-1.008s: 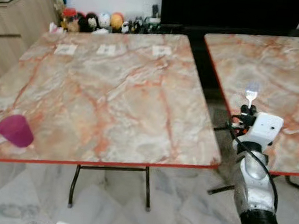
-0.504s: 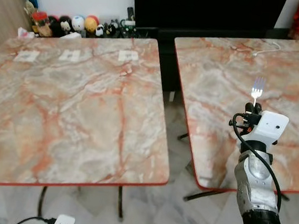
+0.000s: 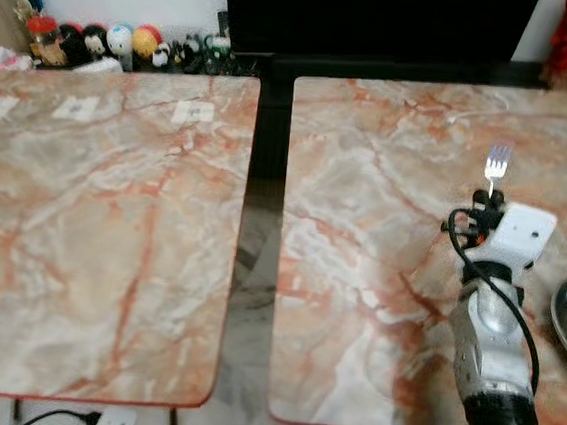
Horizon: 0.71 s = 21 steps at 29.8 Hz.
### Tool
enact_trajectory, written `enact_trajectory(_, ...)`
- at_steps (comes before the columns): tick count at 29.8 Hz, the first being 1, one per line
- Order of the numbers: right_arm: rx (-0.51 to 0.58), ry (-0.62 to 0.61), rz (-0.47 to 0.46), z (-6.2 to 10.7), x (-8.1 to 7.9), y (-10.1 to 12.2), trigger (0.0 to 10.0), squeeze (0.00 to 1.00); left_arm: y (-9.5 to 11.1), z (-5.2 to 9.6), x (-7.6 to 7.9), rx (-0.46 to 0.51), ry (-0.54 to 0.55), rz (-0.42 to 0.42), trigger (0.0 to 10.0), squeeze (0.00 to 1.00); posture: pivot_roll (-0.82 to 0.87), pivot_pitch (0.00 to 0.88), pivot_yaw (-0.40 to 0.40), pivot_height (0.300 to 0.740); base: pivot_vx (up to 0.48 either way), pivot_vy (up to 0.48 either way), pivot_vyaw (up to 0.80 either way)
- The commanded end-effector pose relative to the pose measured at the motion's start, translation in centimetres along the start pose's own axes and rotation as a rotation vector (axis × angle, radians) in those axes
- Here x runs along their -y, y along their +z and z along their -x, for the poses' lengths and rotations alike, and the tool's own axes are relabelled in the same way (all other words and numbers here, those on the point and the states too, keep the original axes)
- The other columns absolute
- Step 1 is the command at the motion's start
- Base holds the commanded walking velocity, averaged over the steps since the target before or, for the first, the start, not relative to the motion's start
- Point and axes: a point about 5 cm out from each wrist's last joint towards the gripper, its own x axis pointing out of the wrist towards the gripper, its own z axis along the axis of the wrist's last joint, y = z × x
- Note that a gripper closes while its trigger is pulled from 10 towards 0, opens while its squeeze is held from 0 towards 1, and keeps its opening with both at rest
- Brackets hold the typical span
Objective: Setting the table
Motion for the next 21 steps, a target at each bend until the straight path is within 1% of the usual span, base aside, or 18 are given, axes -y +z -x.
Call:
enact_trajectory(1, 0.006, -0.015, 0.008, 0.0, 0.6, 0.2, 10.0, 0.00, -0.4, 0.1, -0.2, -0.014, 0.001, 0.017, 10.0, 0.00, -0.07, 0.087, 0.050, 0.740, 0.000, 0.000, 0.00)
enact_trajectory(5, 0.006, -0.015, 0.008, 0.0, 0.6, 0.3, 10.0, 0.00, -0.3, 0.1, -0.1, -0.009, 0.001, 0.019, 10.0, 0.00, -0.07, 0.090, 0.047, 0.740, 0.000, 0.000, 0.00)
enact_trajectory(12, 0.005, -0.014, 0.008, -0.1, 0.6, 0.3, 10.0, 0.00, 0.8, -0.4, 2.6, 0.008, -0.026, 0.000, 10.0, 0.00, -0.07, 0.091, 0.043, 0.740, 0.000, 0.000, 0.00)
enact_trajectory(16, 0.009, -0.015, 0.007, -0.2, 0.7, 0.5, 10.0, 0.00, 1.5, -0.6, 3.2, 0.022, -0.033, -0.006, 10.0, 0.00, -0.08, 0.091, 0.041, 0.740, 0.000, -0.398, 0.00)
enact_trajectory(21, 0.016, -0.022, 0.009, -0.3, 0.9, 0.7, 10.0, 0.00, 1.4, -0.6, 3.0, 0.024, -0.029, -0.006, 10.0, 0.00, -0.08, 0.091, 0.040, 0.740, 0.000, -0.475, 0.00)
